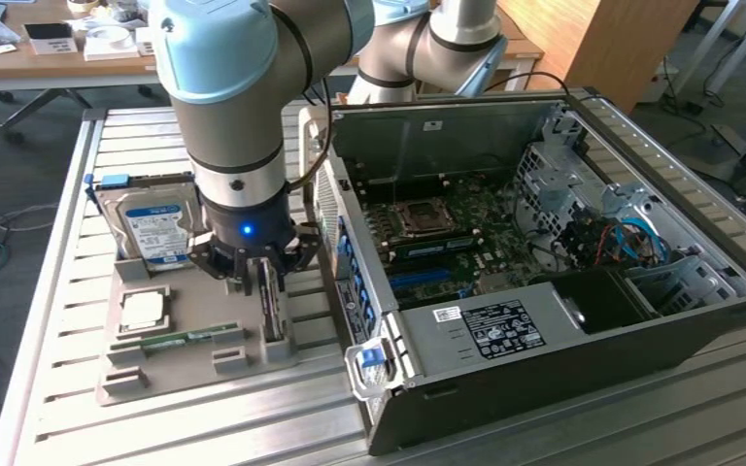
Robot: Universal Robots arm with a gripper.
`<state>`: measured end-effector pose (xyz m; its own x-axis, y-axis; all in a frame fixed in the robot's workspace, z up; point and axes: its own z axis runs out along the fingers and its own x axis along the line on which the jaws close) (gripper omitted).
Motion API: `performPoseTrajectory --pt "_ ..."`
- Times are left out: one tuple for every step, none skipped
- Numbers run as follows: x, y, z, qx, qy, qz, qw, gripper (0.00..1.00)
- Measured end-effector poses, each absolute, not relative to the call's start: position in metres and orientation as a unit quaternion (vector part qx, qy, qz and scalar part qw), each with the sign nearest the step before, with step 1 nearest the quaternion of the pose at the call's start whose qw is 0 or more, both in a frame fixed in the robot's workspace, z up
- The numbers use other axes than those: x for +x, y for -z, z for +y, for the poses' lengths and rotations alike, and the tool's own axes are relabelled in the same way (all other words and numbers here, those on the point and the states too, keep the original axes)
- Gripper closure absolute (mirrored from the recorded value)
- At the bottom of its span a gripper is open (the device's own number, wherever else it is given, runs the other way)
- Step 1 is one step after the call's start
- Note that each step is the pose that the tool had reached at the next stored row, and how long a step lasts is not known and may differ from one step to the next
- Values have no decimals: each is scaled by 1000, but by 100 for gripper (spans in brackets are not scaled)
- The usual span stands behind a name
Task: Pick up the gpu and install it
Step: 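Pick up the gpu and move the gpu toward the slot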
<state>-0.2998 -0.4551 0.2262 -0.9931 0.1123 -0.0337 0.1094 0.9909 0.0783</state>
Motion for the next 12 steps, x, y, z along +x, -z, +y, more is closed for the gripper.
performPoseTrajectory --pt "-300 -226 -455 56 -38 998 19 55" --pt "-300 -226 -455 56 -38 998 19 55" --pt "-300 -226 -455 56 -38 998 19 57" --pt "-300 -226 -455 56 -38 998 19 57" --pt "-300 -226 -455 56 -38 998 19 64" --pt "-300 -226 -455 56 -38 998 19 64" --pt "-300 -226 -455 56 -38 998 19 64" --pt "-300 -226 -455 56 -38 998 19 64" --pt "-300 -226 -455 56 -38 998 19 64" --pt "-300 -226 -455 56 -38 998 19 64" --pt "-300 -226 -455 56 -38 998 19 64" --pt "-299 -226 -455 56 -38 998 19 64"
